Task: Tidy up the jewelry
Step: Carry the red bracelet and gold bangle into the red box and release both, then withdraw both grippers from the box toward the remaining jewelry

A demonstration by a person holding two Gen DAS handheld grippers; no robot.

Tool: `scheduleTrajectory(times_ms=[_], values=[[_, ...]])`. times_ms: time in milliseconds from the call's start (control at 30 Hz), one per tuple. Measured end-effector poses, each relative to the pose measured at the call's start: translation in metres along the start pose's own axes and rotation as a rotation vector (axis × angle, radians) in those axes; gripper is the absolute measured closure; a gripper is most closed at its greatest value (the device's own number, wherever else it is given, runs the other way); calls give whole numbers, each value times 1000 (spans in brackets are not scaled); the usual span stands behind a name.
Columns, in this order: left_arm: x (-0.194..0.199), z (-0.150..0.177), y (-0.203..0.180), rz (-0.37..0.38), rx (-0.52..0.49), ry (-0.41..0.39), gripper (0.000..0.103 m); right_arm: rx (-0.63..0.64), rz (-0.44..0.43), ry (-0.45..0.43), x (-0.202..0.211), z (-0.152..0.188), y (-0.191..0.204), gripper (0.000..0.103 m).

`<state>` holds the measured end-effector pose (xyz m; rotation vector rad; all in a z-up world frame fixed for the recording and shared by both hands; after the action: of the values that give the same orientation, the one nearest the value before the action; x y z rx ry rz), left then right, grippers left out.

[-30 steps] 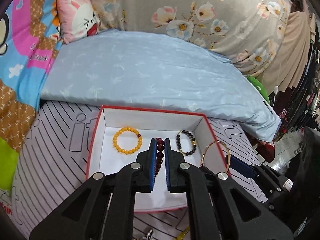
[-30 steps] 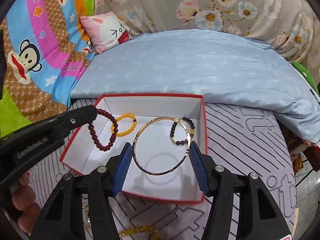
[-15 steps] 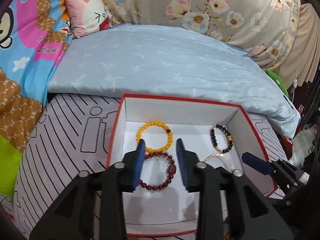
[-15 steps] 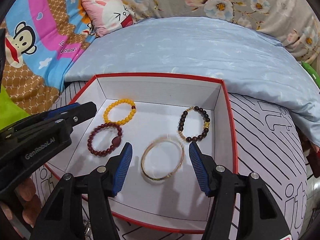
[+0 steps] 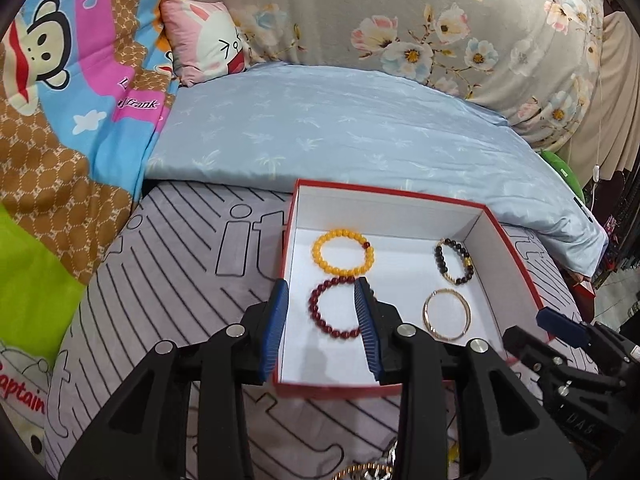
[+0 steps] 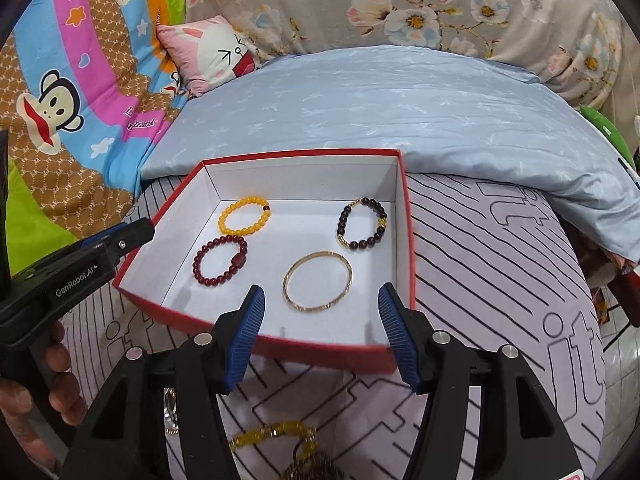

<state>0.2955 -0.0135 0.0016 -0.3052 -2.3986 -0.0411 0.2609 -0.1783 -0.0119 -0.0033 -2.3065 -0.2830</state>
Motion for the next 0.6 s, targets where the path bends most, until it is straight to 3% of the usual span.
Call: scheduleTrajectory(times_ms=[600], values=[[49, 62, -13, -6, -4, 46, 70, -19, -6, 19, 55, 58, 2, 45]])
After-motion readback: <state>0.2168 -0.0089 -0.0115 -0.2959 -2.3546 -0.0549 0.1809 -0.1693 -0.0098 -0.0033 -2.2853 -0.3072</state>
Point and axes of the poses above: each gripper's, at about its wrist camera, not at the fingertips, and x roughly against the way its jaws point, y to its left, z to its underside, the point moved 10 cm from there along -x, roughly the way its jaws point, and after that the axes turned 7 degrees about -x, right-handed, at the moved point
